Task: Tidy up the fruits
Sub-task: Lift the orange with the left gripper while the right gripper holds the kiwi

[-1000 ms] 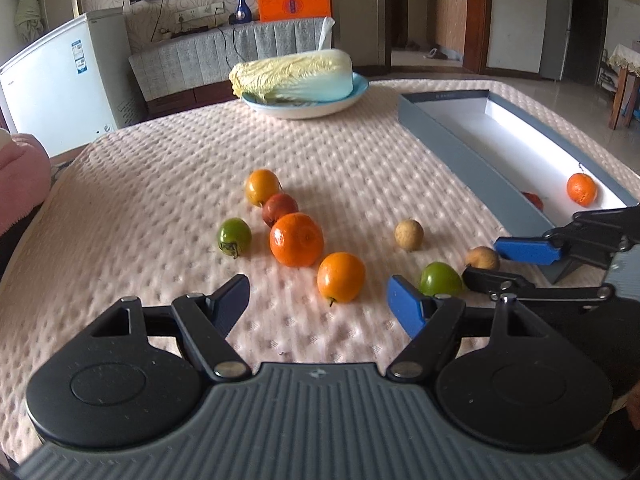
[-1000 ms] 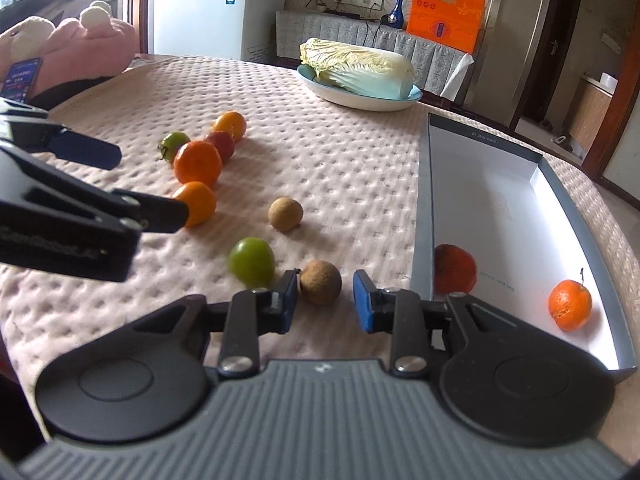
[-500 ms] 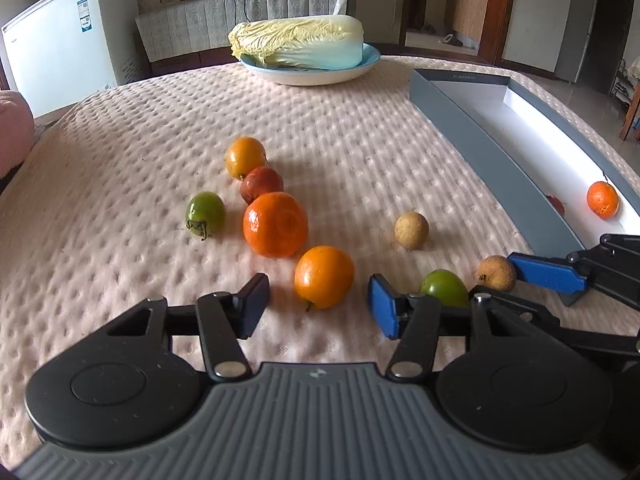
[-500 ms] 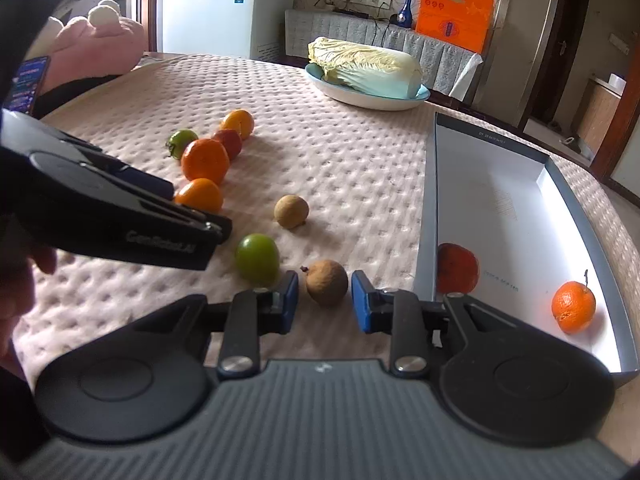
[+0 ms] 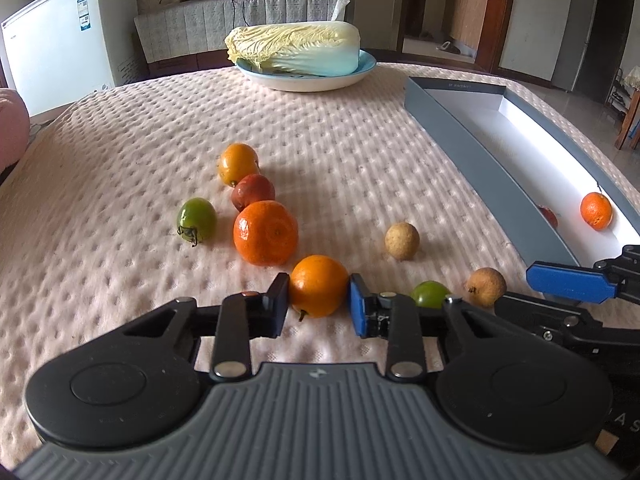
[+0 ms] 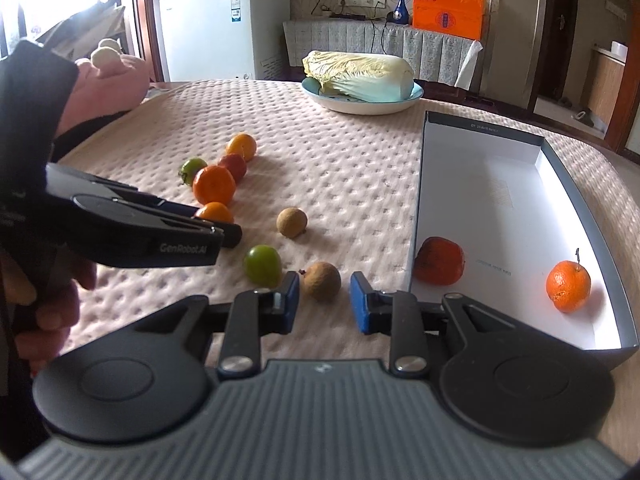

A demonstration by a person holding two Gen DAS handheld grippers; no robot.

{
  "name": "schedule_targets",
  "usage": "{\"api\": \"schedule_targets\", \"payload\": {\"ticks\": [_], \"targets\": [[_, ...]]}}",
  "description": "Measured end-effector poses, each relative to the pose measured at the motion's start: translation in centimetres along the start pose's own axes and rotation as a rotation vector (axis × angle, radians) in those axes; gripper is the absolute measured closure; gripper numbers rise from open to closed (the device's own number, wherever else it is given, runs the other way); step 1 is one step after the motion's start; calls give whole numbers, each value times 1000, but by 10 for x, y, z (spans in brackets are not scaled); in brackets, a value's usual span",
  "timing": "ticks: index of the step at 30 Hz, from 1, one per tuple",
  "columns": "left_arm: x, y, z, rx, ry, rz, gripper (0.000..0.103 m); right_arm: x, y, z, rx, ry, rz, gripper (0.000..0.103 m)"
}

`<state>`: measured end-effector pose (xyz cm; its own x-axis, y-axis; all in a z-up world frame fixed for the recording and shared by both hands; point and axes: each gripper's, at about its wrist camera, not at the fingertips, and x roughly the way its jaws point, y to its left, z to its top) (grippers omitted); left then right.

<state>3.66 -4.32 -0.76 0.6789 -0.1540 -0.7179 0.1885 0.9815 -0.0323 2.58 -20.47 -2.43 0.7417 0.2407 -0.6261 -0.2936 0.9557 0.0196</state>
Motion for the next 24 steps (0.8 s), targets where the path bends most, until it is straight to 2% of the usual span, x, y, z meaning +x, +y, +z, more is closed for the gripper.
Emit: {"api": "schedule_targets", "payload": {"ticks": [9, 16, 20, 24], "targets": [[-25, 5, 2, -16, -49, -42, 67, -9, -1, 2, 9, -23, 40, 72], [-40, 11, 4, -11, -81, -38, 67, -14, -2, 3, 15, -35, 58, 72], [-43, 12, 5, -17, -87, -30, 67, -6, -1, 0, 10, -7, 43, 72], [-43, 12, 5, -23, -85, -32, 67, 6, 0, -4, 9, 13, -18, 71]]}}
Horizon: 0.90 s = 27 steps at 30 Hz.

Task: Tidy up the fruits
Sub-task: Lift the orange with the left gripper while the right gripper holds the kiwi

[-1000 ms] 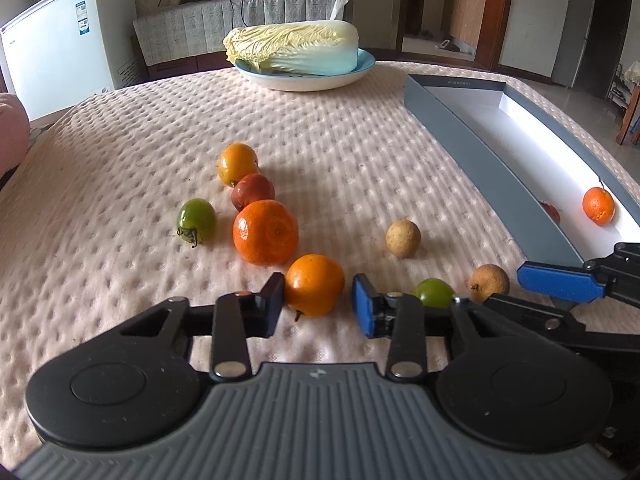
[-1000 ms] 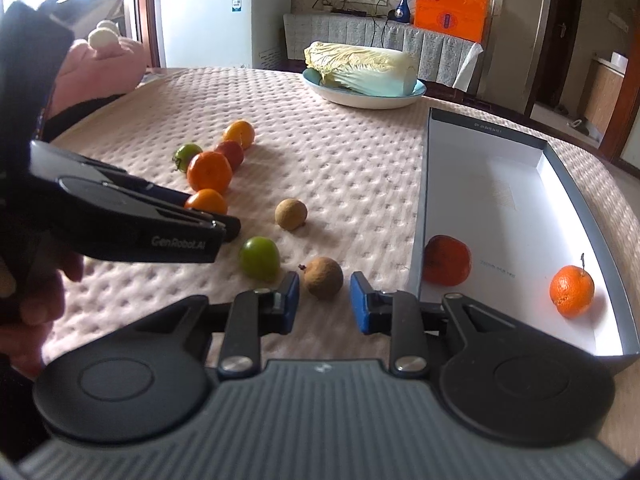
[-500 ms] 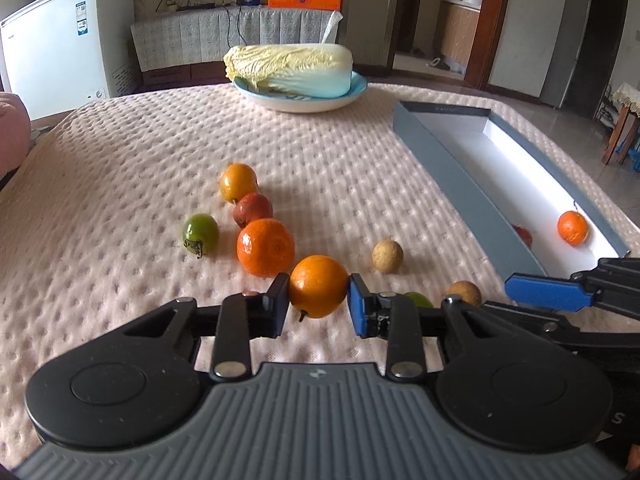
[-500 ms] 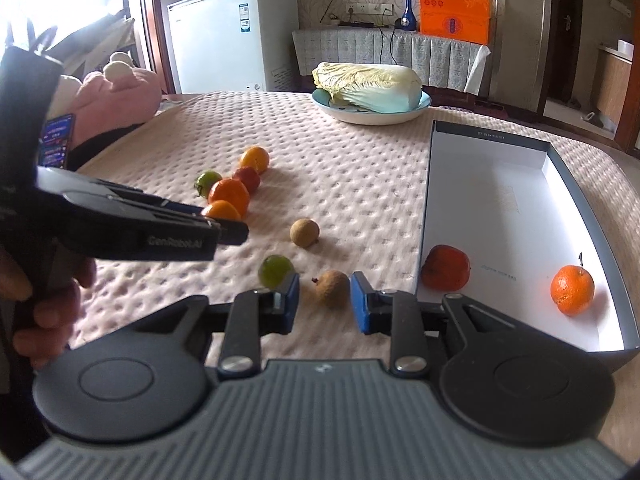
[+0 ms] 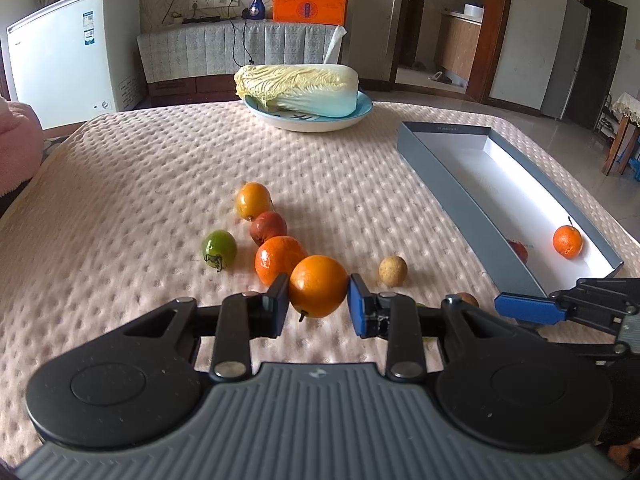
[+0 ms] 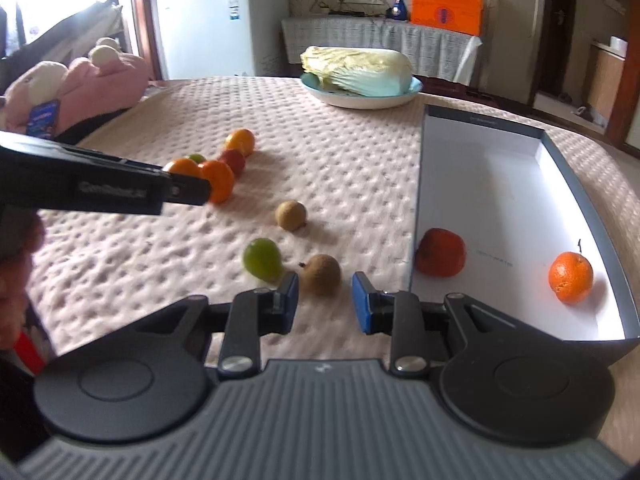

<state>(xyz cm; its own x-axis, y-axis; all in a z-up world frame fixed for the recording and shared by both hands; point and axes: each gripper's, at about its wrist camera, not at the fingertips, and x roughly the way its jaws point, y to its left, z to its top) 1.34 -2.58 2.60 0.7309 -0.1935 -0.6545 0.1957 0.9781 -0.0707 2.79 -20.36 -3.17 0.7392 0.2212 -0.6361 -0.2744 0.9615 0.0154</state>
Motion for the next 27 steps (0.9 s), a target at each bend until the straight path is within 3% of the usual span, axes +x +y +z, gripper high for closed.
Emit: {"api": "schedule_targets", "payload": {"ticks": [6, 8, 14, 16, 27], "targets": [[1, 1, -3, 14, 8, 5, 67, 11, 12, 1, -37, -10, -9, 57], [1, 4, -3, 7, 12, 5, 67, 16, 20, 1, -82, -14, -43, 57], [-4, 11, -2, 1, 2, 1, 67, 23, 25, 2, -118, 4, -46, 63], [-4, 12, -2, 0, -1, 0, 67, 22, 25, 2, -121, 3, -58, 75], [-5, 5, 0, 6, -13, -6, 67, 8, 15, 4, -58, -3, 23, 77]]}}
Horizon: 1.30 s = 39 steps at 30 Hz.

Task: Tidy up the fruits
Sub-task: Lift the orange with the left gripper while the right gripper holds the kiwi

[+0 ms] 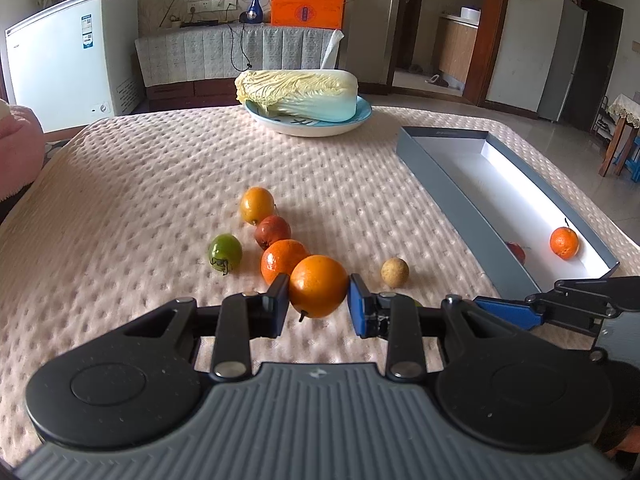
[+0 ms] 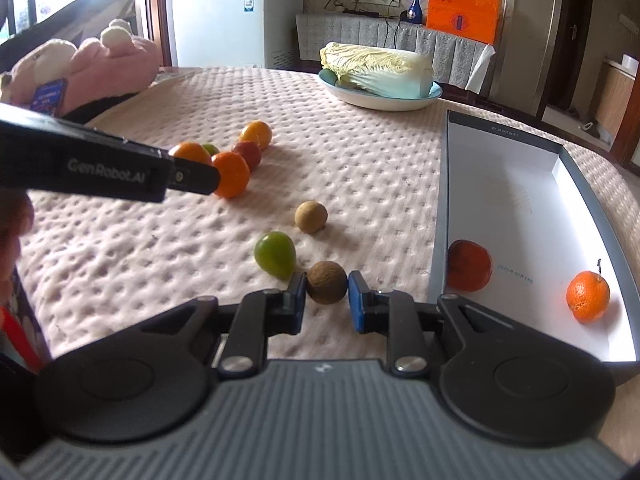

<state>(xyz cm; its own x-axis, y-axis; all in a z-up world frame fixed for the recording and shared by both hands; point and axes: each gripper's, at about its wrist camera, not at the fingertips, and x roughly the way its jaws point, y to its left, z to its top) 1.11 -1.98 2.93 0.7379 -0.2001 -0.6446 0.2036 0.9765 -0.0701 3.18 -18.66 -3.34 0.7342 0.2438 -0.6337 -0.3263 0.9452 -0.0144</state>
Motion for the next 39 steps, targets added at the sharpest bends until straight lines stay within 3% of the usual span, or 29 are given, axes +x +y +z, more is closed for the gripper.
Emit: {"api": "schedule_targets", "payload": {"ticks": [25, 39], "targets": [[3, -10, 4, 0, -10, 3, 67, -33, -16, 8, 100, -95, 118, 77], [12, -53, 12, 45, -34, -33, 67, -58, -34, 3, 119, -131, 102, 77]]}}
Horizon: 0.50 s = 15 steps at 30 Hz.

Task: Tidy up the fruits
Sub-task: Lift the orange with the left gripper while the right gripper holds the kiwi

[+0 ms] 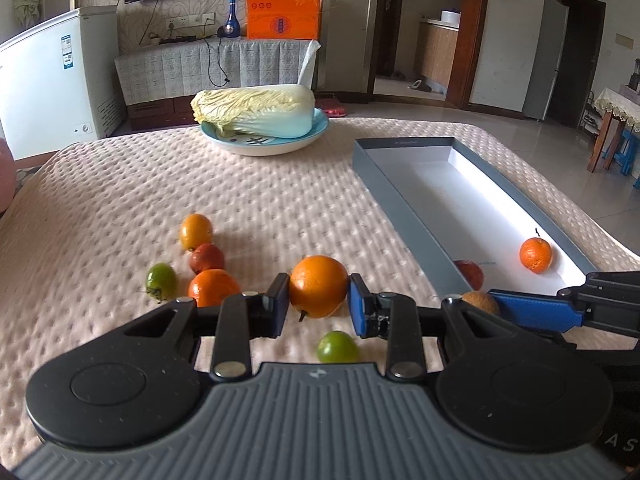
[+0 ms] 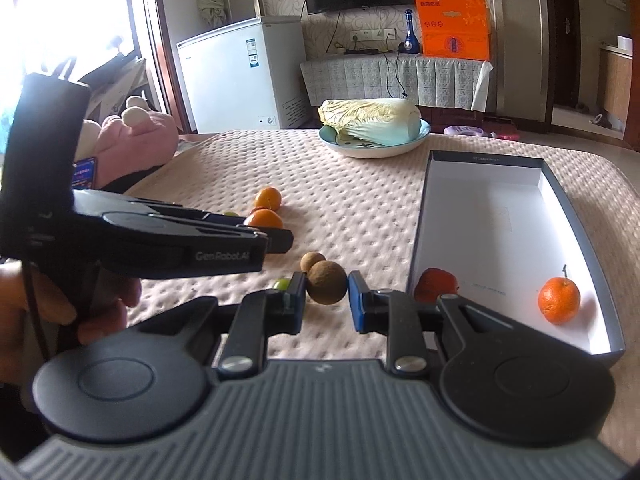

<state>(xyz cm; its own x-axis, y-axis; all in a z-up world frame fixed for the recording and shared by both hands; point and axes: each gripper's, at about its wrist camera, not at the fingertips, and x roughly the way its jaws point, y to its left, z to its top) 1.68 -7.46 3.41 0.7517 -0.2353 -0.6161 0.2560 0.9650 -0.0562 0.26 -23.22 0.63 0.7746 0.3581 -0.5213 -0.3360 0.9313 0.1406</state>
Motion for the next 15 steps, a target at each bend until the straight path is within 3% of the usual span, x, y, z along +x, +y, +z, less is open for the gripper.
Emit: {"api": "schedule_targets", "payload": {"ticks": [15], "targets": [[5, -27, 5, 28, -13, -27, 67, -22, -13, -2, 28, -26, -5, 77]]}}
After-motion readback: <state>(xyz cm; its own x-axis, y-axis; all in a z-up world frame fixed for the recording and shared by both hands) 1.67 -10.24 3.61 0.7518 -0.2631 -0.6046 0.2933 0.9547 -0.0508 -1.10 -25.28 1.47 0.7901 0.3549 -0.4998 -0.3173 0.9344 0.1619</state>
